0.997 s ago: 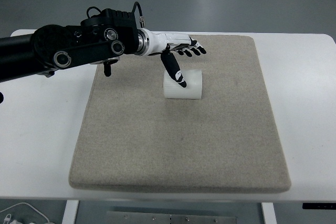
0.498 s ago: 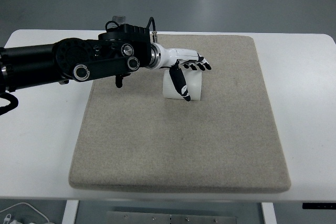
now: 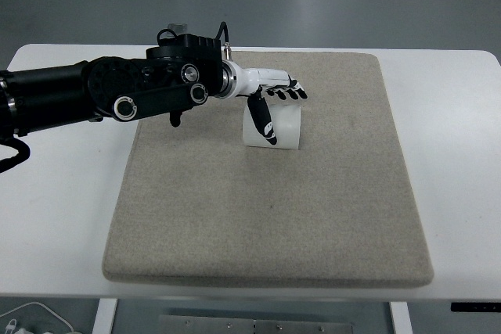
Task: Flip white cup upright
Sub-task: 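Lower the left hand onto the lying white cup and close fingers around it, then lift the white cup with the left hand and rotate it opening-up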
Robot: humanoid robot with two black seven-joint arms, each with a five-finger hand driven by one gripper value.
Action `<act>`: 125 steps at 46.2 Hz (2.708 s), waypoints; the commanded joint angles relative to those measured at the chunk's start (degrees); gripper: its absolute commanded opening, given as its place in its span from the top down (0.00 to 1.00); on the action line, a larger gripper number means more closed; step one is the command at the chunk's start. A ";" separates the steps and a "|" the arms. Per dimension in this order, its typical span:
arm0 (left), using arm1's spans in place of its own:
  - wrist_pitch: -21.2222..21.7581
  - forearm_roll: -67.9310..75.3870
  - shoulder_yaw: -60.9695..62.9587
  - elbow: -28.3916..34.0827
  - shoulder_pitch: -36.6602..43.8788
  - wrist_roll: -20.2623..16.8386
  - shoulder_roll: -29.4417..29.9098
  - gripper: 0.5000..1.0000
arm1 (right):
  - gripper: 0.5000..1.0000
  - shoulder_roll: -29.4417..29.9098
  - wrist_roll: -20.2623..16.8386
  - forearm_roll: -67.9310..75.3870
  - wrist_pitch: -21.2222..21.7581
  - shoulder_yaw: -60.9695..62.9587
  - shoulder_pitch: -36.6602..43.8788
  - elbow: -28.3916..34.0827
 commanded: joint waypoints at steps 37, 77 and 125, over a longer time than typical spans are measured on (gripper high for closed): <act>-0.28 0.45 2.63 1.46 -0.03 -0.26 -2.21 0.26 | 0.14 0.00 0.00 0.00 0.00 0.00 0.00 0.00; -1.95 -0.60 -8.09 4.09 2.42 -1.40 1.04 1.00 | 0.14 0.00 0.00 0.00 0.00 0.00 0.00 0.00; -4.85 -7.02 -43.60 8.49 26.07 -24.42 3.24 1.00 | 0.14 0.00 0.00 0.00 0.00 0.00 0.00 0.00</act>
